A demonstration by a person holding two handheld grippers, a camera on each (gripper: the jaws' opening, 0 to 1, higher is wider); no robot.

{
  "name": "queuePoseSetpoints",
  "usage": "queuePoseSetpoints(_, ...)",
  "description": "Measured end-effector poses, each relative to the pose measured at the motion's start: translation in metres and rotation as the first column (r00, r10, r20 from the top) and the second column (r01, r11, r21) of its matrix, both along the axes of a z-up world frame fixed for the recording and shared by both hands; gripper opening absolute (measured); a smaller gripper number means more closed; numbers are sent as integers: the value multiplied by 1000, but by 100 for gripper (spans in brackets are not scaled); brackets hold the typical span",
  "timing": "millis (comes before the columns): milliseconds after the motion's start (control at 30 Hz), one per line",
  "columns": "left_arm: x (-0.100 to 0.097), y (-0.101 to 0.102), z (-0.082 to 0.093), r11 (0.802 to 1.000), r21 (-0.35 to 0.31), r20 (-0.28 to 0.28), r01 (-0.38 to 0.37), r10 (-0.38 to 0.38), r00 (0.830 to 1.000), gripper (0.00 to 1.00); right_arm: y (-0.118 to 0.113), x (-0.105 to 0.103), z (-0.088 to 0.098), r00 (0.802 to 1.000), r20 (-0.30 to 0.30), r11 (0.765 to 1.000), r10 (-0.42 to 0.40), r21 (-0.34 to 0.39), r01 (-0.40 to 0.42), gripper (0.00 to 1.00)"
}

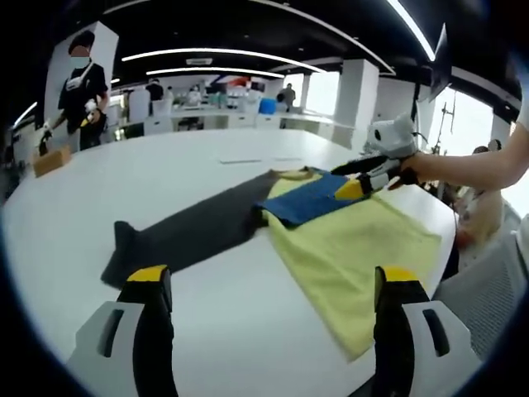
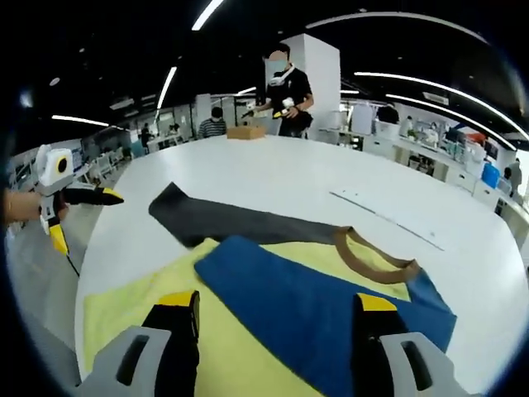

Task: Fold the garment on the visible template until the final outline fits inside the template.

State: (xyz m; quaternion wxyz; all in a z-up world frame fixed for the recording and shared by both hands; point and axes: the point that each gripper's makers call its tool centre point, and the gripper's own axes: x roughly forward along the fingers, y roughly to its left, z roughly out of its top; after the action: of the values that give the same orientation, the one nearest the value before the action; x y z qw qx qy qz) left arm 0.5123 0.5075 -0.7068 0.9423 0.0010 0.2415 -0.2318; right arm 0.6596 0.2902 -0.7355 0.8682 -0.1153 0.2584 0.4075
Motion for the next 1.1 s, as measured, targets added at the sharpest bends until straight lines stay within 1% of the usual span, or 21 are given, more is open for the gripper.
queuePoseSetpoints(100,3,9,-1,999,22,1,-25,25,1000,99,-12,-2,2,1000,4,1000,-15,-7,15,73)
queuePoseSetpoints(233,11,28,2,995,34,16,-89,88,996,98,-31,-6,4,999,10,999,-41,-15,41,72)
queuePoseSetpoints(333,14,41,7,992,58,35,-111,109,993,92,-52,-9,2,997,13,997,-71,-36,71,69)
queuePoseSetpoints(367,16,46,8,990,64,39,-124,121,992,91,-54,-9,2,997,13,997,-73,-37,74,68)
queuePoseSetpoints(400,18,52,10,988,68,48,-139,135,990,91,-61,-9,2,996,15,996,-84,-39,84,67)
queuePoseSetpoints(533,23,71,11,982,79,52,-173,169,984,84,-83,-10,1,992,11,991,-122,-44,122,64)
queuePoseSetpoints(567,25,79,11,977,83,54,-196,191,980,83,-91,-10,1,991,12,990,-135,-49,136,64)
queuePoseSetpoints(600,26,85,11,972,71,50,-223,220,974,81,-95,-10,2,990,14,989,-141,-50,142,63)
queuePoseSetpoints(667,29,90,11,968,36,49,-248,246,968,76,-105,-12,2,986,14,985,-165,-55,166,61)
queuePoseSetpoints(700,30,93,12,966,31,54,-256,254,966,75,-111,-13,2,984,13,982,-179,-57,179,60)
queuePoseSetpoints(733,31,99,11,963,35,53,-269,267,962,72,-115,-13,2,982,13,980,-190,-59,190,59)
queuePoseSetpoints(800,33,111,7,949,65,41,-309,307,951,69,-124,-15,0,977,8,975,-212,-67,212,56)
queuePoseSetpoints(867,36,117,5,943,70,40,-325,323,946,65,-131,-17,-2,973,0,971,-231,-68,231,54)
queuePoseSetpoints(933,38,128,4,931,92,38,-355,352,935,62,-137,-18,-3,969,-3,967,-247,-70,246,52)
queuePoseSetpoints(1067,45,145,2,915,91,40,-393,391,919,54,-146,-19,-5,965,-2,962,-263,-79,262,47)
queuePoseSetpoints(1100,47,152,-1,908,111,39,-404,402,915,52,-148,-19,-5,963,-3,960,-270,-81,269,44)
